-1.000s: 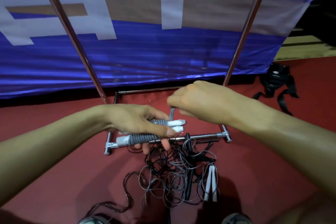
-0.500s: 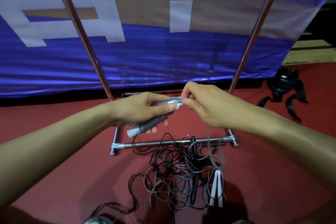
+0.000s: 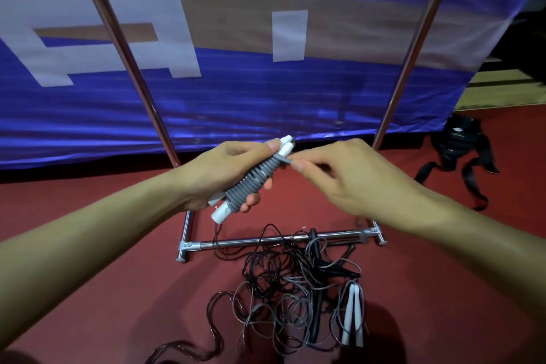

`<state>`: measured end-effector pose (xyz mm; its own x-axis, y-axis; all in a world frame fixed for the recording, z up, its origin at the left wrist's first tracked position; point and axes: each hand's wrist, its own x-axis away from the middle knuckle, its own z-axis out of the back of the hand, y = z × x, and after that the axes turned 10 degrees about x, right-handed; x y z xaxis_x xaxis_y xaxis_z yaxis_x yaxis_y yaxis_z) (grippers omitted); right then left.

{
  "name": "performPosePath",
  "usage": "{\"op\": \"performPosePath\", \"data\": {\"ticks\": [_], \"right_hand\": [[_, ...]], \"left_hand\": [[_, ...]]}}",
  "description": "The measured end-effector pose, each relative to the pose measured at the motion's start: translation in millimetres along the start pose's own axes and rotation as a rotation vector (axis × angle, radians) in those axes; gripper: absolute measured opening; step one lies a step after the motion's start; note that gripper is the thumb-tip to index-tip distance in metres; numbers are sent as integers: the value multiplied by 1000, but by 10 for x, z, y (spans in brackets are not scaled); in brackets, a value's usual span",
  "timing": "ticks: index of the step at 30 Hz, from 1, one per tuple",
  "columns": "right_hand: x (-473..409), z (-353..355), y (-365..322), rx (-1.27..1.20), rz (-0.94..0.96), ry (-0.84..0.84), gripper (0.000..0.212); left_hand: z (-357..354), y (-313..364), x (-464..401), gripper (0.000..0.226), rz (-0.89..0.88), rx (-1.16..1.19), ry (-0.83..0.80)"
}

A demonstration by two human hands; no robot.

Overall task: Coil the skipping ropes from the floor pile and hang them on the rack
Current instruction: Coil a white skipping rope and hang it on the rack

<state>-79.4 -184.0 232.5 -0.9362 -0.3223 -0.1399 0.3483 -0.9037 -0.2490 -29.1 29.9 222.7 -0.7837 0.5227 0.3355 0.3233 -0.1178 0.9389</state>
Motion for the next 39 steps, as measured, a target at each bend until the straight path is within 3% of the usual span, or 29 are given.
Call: {"op": "performPosePath", "data": {"ticks": [3, 6, 11, 14, 16, 21, 26, 34, 39], "right_hand": [[-13, -31, 47, -253, -82, -40, 15], [-40, -131, 87, -465, -144, -143, 14], [-111, -125, 222, -292, 90, -290, 25], [-140, -83, 364, -371, 145, -358, 23], [-165, -63, 421, -415, 146, -312, 14], [-169, -96, 394, -149, 345, 31, 6], [-197, -136, 375, 136, 584, 92, 9], [-199, -38, 287, 325, 614, 154, 15], [-149, -32, 253, 345, 412, 15, 23]], "left_hand": [[-37, -34, -12, 50, -76, -6, 26], [-56, -53, -20, 53, -122, -21, 27], [-39, -35, 25, 32, -124, 27, -98], [-23, -7, 42, 31, -82, 7, -146], [-18, 0, 54, 31, -47, -1, -205], [-23, 19, 84, 25, 63, -63, -411], [-86, 11, 115, 16, 206, -323, -535], [-74, 9, 104, 29, 219, -473, -417], [-81, -35, 79, 39, 199, -433, -218]]}}
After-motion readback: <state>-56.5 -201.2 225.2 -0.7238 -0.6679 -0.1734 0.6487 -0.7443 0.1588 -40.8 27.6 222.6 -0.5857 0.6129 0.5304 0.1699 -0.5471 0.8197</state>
